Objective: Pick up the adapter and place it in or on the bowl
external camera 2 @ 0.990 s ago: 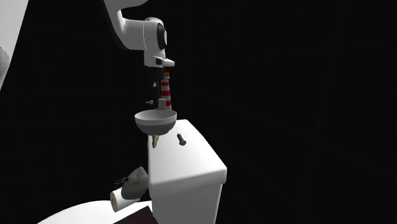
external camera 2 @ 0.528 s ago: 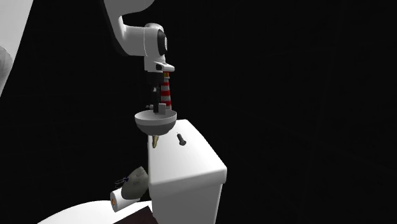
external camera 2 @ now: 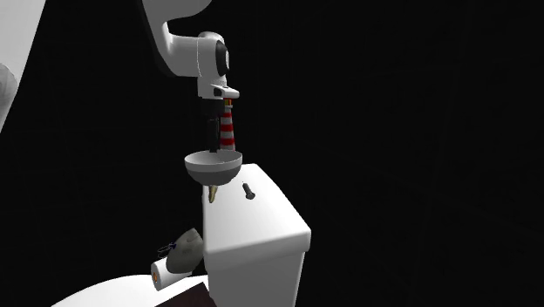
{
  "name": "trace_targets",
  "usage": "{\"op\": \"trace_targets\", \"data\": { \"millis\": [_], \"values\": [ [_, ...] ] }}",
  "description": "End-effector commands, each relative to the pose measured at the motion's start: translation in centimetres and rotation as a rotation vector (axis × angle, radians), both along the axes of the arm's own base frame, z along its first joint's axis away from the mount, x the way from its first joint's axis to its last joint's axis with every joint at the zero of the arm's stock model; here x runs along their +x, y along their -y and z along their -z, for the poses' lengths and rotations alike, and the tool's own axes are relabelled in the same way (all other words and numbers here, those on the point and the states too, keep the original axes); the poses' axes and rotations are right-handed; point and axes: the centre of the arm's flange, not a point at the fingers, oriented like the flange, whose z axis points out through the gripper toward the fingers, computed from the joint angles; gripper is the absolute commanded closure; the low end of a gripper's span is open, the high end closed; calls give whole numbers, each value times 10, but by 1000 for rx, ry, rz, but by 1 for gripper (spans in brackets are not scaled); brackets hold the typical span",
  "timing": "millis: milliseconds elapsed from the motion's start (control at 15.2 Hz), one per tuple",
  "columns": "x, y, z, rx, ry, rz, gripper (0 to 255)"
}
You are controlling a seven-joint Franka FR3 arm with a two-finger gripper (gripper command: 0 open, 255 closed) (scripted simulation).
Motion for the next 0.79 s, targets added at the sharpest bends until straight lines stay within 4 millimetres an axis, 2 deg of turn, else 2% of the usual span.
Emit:
{"op": "trace_targets", "data": {
  "millis": [0, 264, 726],
  "values": [
    [0, 0, 0, 0, 0, 0, 0],
    [2, 0, -50, 0, 0, 0, 0],
    [2, 0, -50, 0, 0, 0, 0]
  ]
}}
